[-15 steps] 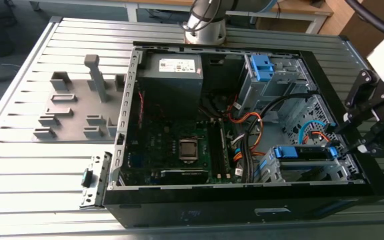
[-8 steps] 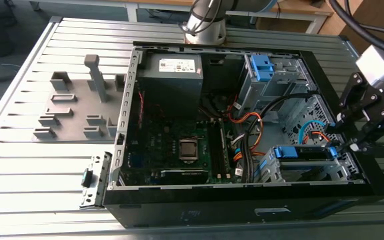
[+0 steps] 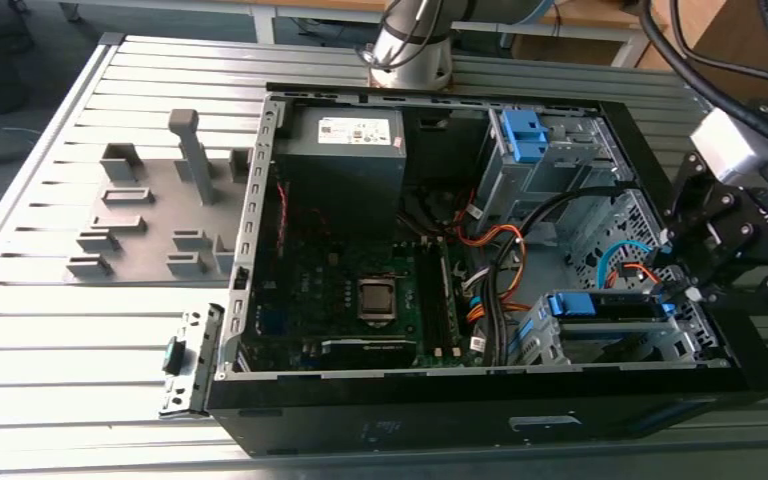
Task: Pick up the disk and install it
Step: 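Insert the first disk wire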
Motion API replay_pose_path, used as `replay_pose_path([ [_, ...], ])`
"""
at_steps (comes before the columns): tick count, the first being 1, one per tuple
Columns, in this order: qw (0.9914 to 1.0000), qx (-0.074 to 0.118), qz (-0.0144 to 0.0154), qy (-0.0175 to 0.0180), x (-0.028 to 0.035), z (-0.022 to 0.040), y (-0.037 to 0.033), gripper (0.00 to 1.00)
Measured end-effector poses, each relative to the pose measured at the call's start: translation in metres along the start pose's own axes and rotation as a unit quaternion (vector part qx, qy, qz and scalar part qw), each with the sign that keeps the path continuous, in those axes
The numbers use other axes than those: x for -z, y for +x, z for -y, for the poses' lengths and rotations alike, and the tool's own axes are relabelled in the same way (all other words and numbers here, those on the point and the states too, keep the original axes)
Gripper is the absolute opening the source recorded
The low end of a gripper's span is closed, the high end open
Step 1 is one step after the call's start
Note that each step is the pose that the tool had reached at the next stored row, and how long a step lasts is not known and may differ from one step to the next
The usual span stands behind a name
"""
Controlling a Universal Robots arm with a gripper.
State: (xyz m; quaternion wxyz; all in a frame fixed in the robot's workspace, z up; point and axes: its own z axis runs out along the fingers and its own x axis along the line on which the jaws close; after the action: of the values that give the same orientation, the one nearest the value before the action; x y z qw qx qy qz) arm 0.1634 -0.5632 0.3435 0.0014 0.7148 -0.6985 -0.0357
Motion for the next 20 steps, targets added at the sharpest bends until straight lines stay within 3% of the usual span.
replay_pose_path([
  [14,0.99991,0.013,0.0011,-0.0006,-0.0089,0.0010,-0.0158,0.41],
  [20,0.99991,0.014,0.0016,-0.0006,-0.0089,0.0010,-0.0159,0.41],
])
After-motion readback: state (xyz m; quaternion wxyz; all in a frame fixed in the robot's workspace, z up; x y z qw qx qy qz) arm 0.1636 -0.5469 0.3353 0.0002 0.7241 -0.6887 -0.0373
